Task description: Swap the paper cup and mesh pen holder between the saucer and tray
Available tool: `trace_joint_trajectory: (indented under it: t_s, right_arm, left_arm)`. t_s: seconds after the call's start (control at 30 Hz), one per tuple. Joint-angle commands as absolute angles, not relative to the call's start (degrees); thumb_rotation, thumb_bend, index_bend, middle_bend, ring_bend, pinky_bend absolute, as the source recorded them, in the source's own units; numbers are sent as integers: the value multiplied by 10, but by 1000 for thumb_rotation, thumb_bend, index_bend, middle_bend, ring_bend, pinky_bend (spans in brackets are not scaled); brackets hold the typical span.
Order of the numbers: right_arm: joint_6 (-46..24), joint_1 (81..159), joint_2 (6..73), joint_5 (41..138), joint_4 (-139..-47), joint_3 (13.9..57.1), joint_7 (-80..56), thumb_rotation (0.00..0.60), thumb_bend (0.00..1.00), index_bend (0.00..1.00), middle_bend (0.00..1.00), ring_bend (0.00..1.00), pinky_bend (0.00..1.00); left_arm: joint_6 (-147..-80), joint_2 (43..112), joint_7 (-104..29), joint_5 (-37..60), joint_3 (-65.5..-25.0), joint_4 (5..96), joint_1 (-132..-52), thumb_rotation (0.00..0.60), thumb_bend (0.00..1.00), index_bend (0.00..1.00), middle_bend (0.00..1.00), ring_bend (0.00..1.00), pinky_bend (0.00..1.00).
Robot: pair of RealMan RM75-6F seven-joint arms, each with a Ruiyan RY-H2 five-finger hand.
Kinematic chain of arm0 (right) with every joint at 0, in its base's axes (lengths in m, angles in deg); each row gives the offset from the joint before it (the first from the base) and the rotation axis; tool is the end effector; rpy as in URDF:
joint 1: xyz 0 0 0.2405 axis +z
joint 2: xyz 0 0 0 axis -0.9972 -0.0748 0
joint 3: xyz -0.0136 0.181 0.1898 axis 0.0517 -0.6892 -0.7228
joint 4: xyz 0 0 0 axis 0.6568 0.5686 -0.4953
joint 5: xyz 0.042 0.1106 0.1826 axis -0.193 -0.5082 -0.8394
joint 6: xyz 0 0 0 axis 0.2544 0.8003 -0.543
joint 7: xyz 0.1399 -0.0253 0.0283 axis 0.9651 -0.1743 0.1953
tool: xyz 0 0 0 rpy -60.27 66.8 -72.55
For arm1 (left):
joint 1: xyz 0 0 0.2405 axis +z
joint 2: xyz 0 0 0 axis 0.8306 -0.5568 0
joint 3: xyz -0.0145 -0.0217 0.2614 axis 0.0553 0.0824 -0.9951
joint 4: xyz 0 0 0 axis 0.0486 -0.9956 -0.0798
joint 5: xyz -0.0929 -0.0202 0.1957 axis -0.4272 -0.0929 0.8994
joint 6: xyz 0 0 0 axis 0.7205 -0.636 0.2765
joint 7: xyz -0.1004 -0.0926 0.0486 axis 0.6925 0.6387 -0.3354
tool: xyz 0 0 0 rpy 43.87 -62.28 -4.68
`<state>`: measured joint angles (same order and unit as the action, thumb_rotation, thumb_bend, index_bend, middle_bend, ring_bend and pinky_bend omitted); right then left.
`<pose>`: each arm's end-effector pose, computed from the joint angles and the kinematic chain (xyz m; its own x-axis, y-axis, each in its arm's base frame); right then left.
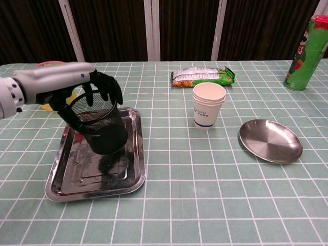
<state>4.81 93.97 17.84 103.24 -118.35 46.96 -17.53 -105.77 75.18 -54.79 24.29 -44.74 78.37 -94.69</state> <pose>-0.3203 -0.1813 0.1435 0.3709 -0.1605 0.9147 -0.9166 0.0949 0.3883 -0.1207 0.3015 0.0055 0.3944 0.2668 0.8793 0.8288 -0.5166 -0.2150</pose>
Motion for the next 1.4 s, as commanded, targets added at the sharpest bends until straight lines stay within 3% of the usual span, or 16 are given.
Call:
trace_joint_trajectory:
  t_s: [0.03, 0.2, 0.37, 0.6, 0.93, 1.2, 1.4]
  right_arm:
    - [48, 937, 176, 1030, -1182, 465, -170, 600, 0, 37, 0, 0, 0]
    - [47, 934, 173, 1026, -1179, 459, -163, 600, 0, 37, 0, 0, 0]
    - [45, 931, 170, 1025, -1177, 455, -158, 600, 0, 37, 0, 0, 0]
    - [37, 928, 166, 1023, -1172, 449, -145, 600, 0, 37, 0, 0, 0]
    - [26, 926, 163, 1026, -1164, 444, -126, 600, 0, 37, 0, 0, 0]
    - [19, 922, 151, 1011, -1176, 440, -132, 600, 0, 37, 0, 0, 0]
    - [24, 917, 148, 1009, -1182, 436, -135, 600, 0, 37, 0, 0, 0]
  left_arm:
    - [-1059, 754, -518, 260, -418, 807, -967, 600, 446, 435, 352, 291, 411]
    - [-1003, 773, -543, 206, -389, 821, -1018, 600, 442, 424, 322, 283, 404]
    - [-944, 826, -637, 76, -375, 790, -1102, 600, 398, 410, 306, 271, 394]
    - [-973, 891, -717, -19, -384, 760, -1163, 600, 308, 382, 275, 243, 391]
    - [-981, 922, -733, -66, -396, 741, -1196, 600, 5, 227, 67, 8, 296]
    - [-1009, 897, -735, -73, -398, 791, -1199, 600, 0, 212, 34, 0, 293]
    - [-1037, 860, -727, -38, -397, 846, -1188, 600, 0, 215, 66, 0, 269]
